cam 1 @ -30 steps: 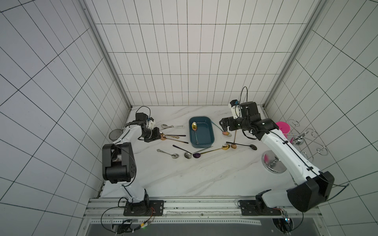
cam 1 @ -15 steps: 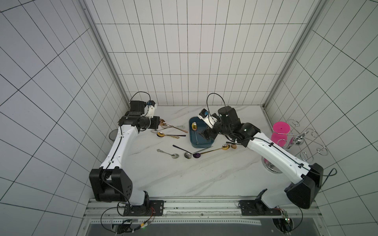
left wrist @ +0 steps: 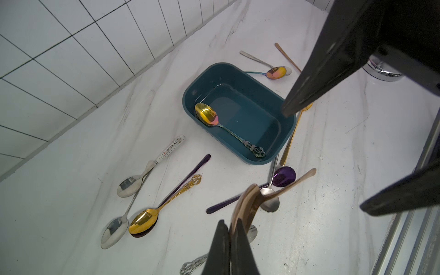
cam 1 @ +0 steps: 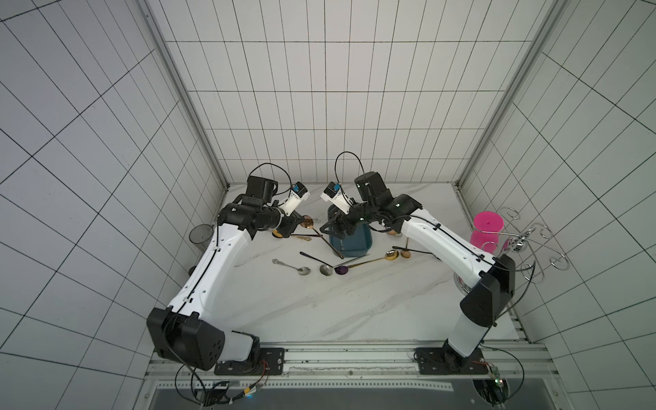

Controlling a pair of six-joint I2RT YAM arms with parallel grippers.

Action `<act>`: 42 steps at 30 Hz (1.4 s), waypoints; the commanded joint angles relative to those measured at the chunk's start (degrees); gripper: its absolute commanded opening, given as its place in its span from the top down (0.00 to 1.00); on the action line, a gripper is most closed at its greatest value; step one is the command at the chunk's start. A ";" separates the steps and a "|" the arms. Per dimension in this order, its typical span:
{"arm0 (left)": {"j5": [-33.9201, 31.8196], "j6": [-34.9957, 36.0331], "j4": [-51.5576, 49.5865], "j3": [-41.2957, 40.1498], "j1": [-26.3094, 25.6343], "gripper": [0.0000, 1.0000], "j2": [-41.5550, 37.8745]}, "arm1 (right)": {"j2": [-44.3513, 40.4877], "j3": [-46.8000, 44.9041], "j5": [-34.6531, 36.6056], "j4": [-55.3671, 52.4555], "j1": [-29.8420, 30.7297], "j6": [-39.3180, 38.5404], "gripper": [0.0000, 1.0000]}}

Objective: Put the spoon into the storage box
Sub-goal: Pick up the spoon from the center of the board.

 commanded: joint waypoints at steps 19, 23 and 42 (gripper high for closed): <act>7.20 5.04 -1.71 5.20 -0.91 1.00 1.04 | 5.89 1.50 -21.06 -3.16 -2.79 11.60 0.51; 7.57 4.74 -1.40 5.29 -0.92 1.00 1.13 | 6.83 1.84 -20.80 -3.84 -2.32 11.41 0.62; 2.65 -5.99 2.88 5.73 -0.67 0.33 -0.44 | 5.39 -2.90 -14.94 -0.80 -5.92 15.50 1.00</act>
